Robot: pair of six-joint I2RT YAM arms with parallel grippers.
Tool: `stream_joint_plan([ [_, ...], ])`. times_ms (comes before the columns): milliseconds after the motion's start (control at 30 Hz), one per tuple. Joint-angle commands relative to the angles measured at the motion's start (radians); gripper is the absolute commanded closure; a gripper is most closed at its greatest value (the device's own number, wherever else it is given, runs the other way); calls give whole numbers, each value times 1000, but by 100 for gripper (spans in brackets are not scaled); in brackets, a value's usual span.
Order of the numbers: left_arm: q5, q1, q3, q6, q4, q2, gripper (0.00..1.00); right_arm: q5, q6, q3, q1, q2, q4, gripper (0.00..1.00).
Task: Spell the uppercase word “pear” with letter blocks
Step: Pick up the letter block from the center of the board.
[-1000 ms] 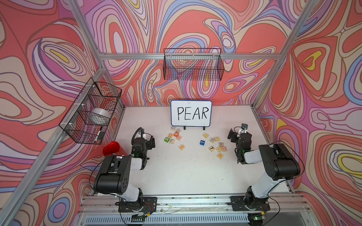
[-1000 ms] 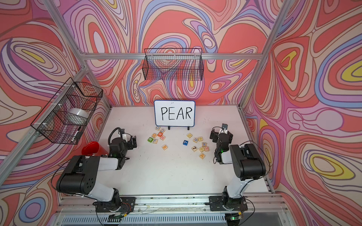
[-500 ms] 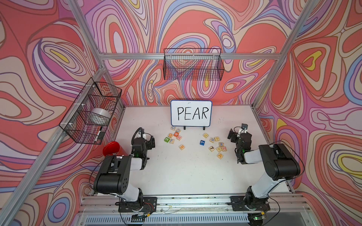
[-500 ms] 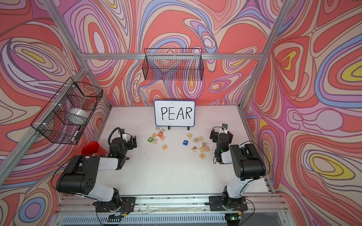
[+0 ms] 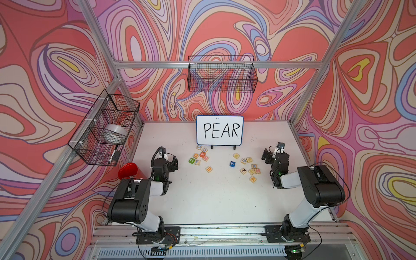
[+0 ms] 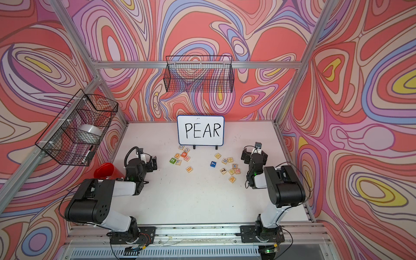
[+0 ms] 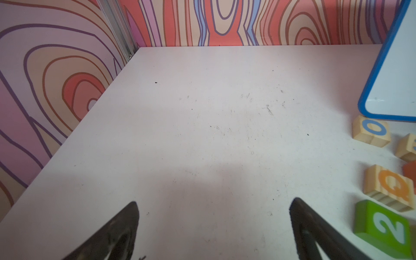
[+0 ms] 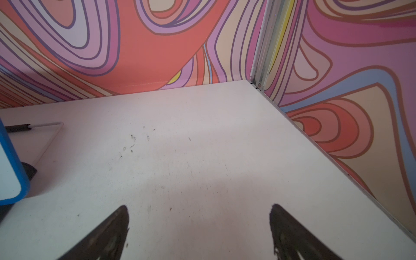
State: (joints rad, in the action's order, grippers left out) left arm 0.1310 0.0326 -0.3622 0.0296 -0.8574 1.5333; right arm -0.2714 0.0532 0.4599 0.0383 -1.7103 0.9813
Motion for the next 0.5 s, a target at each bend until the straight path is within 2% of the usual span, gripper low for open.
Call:
stream_joint_plan([
  [0, 2, -3, -11, 0, -40, 7, 0, 4, 0, -8, -5, -6, 19, 2],
  [233, -6, -2, -18, -5, -7, -21, 0, 3, -7, 0, -5, 15, -11, 2],
  [367, 1, 18, -88, -21, 251, -174, 0, -16, -44, 76, 29, 148, -250, 2],
  [433, 11, 32, -140, 22, 416, -257, 0, -41, -33, 107, 59, 223, -348, 2],
  [467, 5, 38, -186, 65, 485, -295, 0, -17, -6, 130, 68, 269, -416, 2],
])
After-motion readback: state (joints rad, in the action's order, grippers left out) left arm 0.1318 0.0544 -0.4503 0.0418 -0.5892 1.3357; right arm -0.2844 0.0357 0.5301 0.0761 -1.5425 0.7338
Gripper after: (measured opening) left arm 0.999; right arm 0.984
